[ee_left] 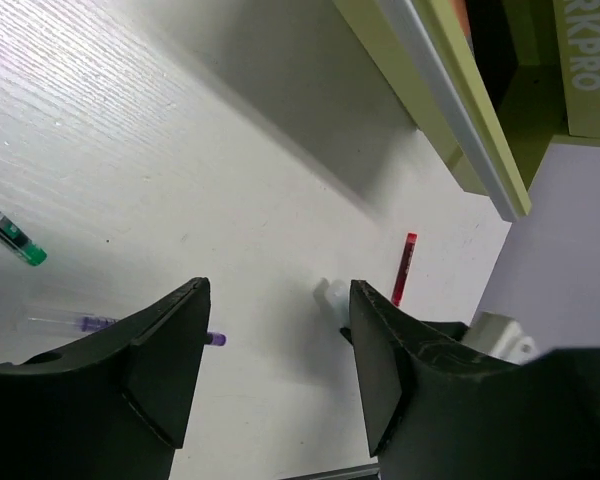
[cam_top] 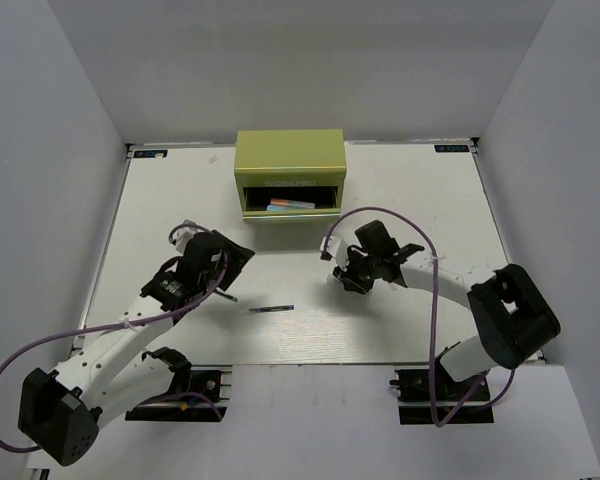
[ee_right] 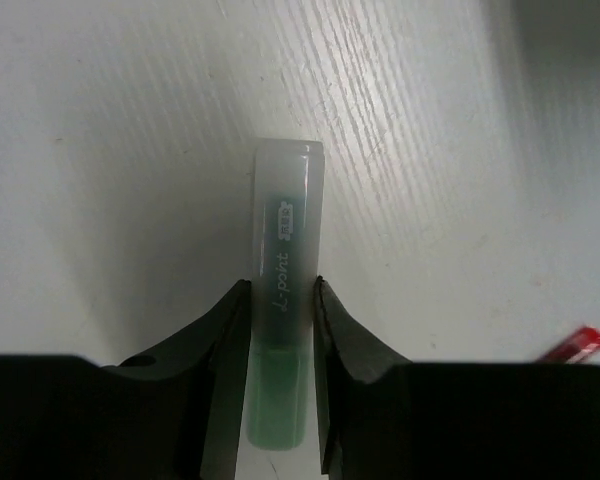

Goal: Sort the stationery into containers
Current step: Pick up the stationery from the center of the board, then place the stationery in the drawer.

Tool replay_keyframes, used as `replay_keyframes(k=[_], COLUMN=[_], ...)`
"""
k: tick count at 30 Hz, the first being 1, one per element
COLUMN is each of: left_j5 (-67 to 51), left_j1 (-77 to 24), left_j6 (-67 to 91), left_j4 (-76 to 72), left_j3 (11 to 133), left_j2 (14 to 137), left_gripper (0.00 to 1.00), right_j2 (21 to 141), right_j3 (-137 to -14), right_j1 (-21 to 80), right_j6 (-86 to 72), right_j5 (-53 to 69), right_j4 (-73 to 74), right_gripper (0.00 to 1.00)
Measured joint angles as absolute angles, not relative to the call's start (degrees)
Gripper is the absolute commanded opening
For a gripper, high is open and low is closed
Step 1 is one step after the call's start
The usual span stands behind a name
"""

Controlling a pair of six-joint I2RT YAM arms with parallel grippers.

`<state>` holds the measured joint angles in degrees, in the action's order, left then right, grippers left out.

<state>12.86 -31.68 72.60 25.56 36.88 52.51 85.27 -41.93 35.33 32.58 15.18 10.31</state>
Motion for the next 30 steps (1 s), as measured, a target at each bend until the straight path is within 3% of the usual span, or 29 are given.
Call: replay_keyframes(k=[5, 11, 20, 21, 22, 24, 25, 30], left_j5=[12.84, 12.82, 12.86, 12.86, 12.86, 12.86, 12.86, 12.91], left_j1=[-31.68, -31.68, -31.68, -31.66, -31.68, -31.66, -31.68, -31.66], left_j6=[73.06, 74.59, 75.59, 75.75, 75.88, 76.25, 76.4, 76.75], left_j4=[26.3, 28.18, 31.94, 32.42, 32.84, 33.71, 34.15, 36.36], left_j3=[34.15, 31.51, 30.7, 30.26, 29.89, 29.36, 29.15, 28.36], left_j2=[49.91, 47.42, 44.51, 43.72, 43.11, 42.02, 41.56, 39.64], left_gripper=[0.7, 0.78, 0.81, 0.81, 0.81, 0.81, 0.81, 0.81], right_j2=[81.25, 81.3, 97.71, 99.31, 100.97, 103.7, 104.77, 106.87], right_j3=[-52.9, -69.04, -83.26, -84.12, -85.03, -86.72, -87.57, -90.0], right_j1=[35.33, 35.33, 35.35, 35.35, 35.33, 35.33, 35.33, 35.33], right_j6=[38.46, 45.21, 51.66, 52.01, 52.47, 52.99, 53.1, 52.75], right_j5=[18.55, 23.94, 24.03, 23.77, 23.46, 22.94, 22.63, 21.85], right_j4=[18.0, 18.22, 17.65, 17.56, 17.65, 17.74, 17.87, 17.98], right_gripper=[0.0, 0.0, 0.0, 0.03, 0.17, 0.3, 0.41, 0.56])
